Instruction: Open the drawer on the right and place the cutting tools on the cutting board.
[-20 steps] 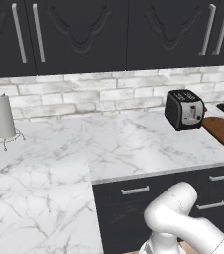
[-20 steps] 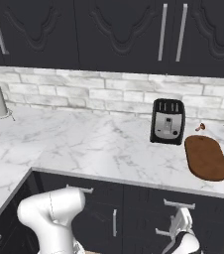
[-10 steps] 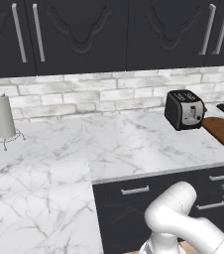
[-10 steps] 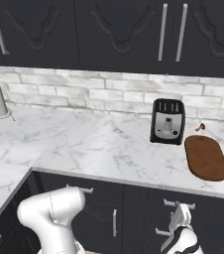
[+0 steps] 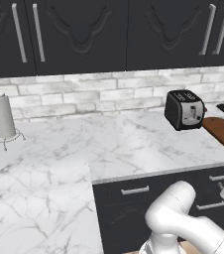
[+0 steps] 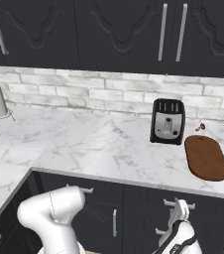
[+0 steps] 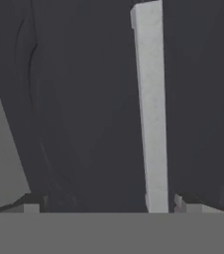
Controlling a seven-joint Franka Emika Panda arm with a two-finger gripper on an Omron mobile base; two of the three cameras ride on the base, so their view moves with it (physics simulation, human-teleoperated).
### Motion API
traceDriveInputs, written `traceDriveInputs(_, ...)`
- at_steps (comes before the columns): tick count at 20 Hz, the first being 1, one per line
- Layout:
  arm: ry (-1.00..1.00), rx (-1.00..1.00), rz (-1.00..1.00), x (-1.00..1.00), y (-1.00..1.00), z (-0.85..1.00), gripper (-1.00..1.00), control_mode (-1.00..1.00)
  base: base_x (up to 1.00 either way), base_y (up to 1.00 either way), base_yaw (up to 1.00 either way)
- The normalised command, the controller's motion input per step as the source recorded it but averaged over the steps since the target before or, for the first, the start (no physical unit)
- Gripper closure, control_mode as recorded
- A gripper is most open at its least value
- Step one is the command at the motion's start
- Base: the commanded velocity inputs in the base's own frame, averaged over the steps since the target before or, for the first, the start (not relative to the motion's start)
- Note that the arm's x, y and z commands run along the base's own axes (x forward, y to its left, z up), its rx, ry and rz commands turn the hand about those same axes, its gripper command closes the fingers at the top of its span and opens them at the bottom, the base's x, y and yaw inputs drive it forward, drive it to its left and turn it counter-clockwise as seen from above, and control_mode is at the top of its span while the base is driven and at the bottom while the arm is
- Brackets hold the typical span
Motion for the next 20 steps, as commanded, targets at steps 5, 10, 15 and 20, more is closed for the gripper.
traceDriveInputs(5, 0.0, 0.0, -0.02, 0.2, -0.04, -0.15, -1.0, -1.0, 0.0, 0.0, 0.0)
traceDriveInputs(10, 0.0, 0.0, -0.02, 0.18, -0.07, -0.21, -1.0, -1.0, 0.0, 0.0, 0.0)
traceDriveInputs(15, 0.0, 0.0, -0.02, 0.18, -0.05, -0.21, -1.0, -1.0, 0.0, 0.0, 0.0)
traceDriveInputs(20, 0.0, 0.0, -0.02, 0.2, -0.01, -0.22, -1.0, -1.0, 0.0, 0.0, 0.0)
